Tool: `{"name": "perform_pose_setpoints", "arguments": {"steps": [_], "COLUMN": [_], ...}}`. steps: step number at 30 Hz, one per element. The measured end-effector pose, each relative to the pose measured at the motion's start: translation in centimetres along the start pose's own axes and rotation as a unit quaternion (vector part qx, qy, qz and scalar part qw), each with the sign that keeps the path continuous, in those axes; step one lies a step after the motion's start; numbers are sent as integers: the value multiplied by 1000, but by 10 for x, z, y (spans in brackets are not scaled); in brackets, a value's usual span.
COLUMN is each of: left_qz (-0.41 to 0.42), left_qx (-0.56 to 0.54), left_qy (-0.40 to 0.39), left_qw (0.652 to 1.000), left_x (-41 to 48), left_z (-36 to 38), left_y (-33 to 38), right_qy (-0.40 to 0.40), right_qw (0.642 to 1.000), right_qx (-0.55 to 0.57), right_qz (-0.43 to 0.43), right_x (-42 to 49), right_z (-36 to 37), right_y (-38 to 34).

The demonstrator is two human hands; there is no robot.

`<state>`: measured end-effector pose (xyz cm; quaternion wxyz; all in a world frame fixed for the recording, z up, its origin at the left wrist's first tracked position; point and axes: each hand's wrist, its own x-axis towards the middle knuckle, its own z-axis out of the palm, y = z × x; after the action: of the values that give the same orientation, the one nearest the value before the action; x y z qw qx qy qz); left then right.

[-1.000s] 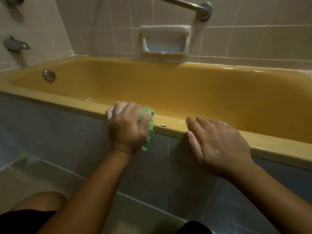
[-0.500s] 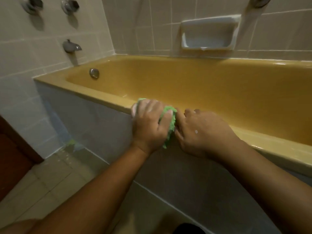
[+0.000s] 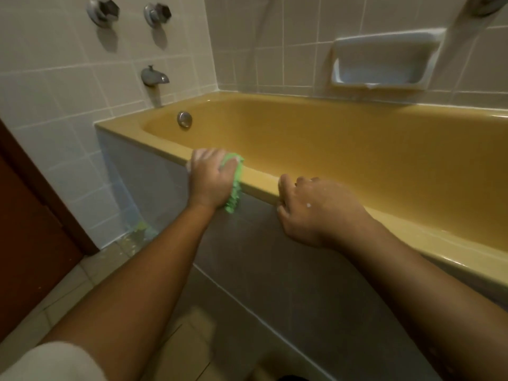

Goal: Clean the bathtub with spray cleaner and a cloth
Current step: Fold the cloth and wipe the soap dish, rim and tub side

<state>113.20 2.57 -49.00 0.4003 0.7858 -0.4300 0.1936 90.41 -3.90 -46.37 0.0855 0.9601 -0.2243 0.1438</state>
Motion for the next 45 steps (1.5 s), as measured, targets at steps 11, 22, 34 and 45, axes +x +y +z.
{"name": "perform_pose_setpoints", "arguments": {"steps": [11, 22, 34, 45], "left_qz": [-48, -59, 14, 79], "left_qx": [-17, -18, -40, -50], "left_qy": [37, 91, 89, 79], "left_qw": [998, 994, 995, 992], "left_x": [42, 72, 109, 172], "left_z": [-4, -2, -1, -11], "left_y": [-67, -127, -201, -316], "right_qy": [-75, -74, -93, -86], "right_qw": [997, 996, 995, 996], "right_qx": [3, -21, -1, -6], "right_qz": [-13, -45, -35, -28], "right_x": [73, 134, 240, 364], "right_z": [11, 27, 58, 95], "right_y": [-35, -69, -128, -199]}}
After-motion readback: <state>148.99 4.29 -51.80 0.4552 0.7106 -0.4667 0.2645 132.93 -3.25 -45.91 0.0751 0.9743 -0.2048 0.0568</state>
